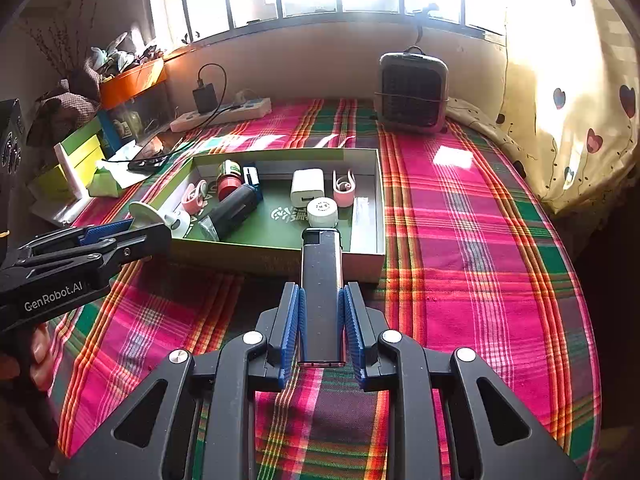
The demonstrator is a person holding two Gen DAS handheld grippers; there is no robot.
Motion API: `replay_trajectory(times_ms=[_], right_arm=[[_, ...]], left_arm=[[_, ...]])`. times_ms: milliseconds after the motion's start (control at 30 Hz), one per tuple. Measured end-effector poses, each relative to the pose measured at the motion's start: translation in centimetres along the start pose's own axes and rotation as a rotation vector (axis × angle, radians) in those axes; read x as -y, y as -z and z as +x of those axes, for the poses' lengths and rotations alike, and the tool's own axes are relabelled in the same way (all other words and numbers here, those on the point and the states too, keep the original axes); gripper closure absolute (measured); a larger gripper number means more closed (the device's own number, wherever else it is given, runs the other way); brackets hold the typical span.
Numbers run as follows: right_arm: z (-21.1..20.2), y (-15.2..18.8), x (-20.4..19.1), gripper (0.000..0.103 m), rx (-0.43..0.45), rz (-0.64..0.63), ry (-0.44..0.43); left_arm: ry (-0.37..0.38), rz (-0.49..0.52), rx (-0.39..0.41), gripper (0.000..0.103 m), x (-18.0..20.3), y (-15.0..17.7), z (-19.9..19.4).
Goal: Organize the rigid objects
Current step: 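Lift the spool and black case and carry both over the tray, then lower the spool and black case into the tray and open both tools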
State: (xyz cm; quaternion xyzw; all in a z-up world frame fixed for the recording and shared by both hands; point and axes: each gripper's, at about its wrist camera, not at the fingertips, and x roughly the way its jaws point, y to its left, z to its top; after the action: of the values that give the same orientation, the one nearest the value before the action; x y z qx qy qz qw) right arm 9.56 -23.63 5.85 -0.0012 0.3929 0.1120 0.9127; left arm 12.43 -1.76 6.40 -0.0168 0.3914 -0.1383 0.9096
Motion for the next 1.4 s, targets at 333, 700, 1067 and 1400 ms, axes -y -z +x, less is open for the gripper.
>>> replay_trajectory(times_ms=[333,700,1067,1400], right_arm=[[0.7,-2.1,-0.6,0.079,0.01,-0.021,-0.018],[3.4,-4.7,-0.9,0.079,-0.013,-0.029,-0.054],[6.8,-5.8,-1.9,0.079,-0.058,-0.043,-0.081],[8.7,-6.0,-2.7,0.079,-0.092,-0.075,-0.095]], left_arm=[[0.018,-0.003,0.009,0.064,-0.8,-2.2,1.0],[0.002,-0.02,-0.007,0.064,-2.3,-3.9,3.4],[-0.027,-0.03,-0.042,0.064,-3.6,-4.3,5.9],[-0.036,-0.043,-0.063,0.064,-4.2,-4.2,7.3]])
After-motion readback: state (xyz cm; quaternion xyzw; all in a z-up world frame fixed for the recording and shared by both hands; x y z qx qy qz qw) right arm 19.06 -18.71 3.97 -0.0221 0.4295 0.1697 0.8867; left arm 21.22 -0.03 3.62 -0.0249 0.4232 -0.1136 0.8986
